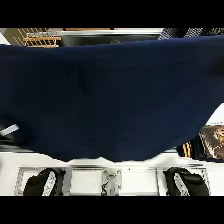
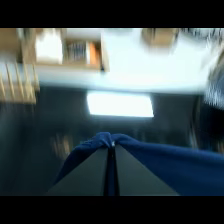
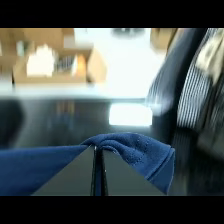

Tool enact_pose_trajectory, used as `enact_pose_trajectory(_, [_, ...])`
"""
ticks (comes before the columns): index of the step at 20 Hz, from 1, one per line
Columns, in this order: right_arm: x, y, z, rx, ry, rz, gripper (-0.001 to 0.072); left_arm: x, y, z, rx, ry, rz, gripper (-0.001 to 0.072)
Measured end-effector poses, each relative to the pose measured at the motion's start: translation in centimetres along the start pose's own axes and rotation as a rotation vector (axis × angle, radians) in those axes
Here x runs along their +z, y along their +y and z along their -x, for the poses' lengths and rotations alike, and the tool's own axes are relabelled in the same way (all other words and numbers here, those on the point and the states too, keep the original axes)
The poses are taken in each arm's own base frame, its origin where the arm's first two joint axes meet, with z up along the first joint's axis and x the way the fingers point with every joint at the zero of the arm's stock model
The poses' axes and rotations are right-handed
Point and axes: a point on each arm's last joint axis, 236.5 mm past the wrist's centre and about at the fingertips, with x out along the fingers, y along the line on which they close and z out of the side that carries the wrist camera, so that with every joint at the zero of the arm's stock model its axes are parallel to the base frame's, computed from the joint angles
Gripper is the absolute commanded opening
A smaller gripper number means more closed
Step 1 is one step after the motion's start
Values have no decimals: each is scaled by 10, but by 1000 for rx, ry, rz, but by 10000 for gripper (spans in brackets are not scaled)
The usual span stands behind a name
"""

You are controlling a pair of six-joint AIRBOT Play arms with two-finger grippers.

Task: Fold the clothes and pants, and hang the long-sleeved shirts on hangers.

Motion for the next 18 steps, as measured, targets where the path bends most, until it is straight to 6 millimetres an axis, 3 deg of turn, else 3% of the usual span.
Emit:
enact_pose_trajectory(2, [-42,-11,-48,2,181,-15,9,-44,25,-63,-5,189,78,7])
enact_pose_trajectory(5, [-130,-29,-125,15,502,-32,9,-118,52,-149,-17,430,143,7])
enact_pose_trajectory(8, [-218,-42,-192,28,744,-48,9,-184,69,-226,-25,576,154,7])
enact_pose_trajectory(10, [-266,-47,-232,35,826,-60,10,-218,77,-269,-25,634,162,7])
enact_pose_trajectory(13, [-308,-52,-280,24,841,-79,10,-253,90,-323,-18,682,169,7])
enact_pose_trajectory(15, [-319,-55,-305,4,804,-111,10,-265,96,-350,-17,695,171,7])
enact_pose_trajectory(18, [-322,-59,-325,-16,754,-136,8,-272,101,-372,-19,703,169,6])
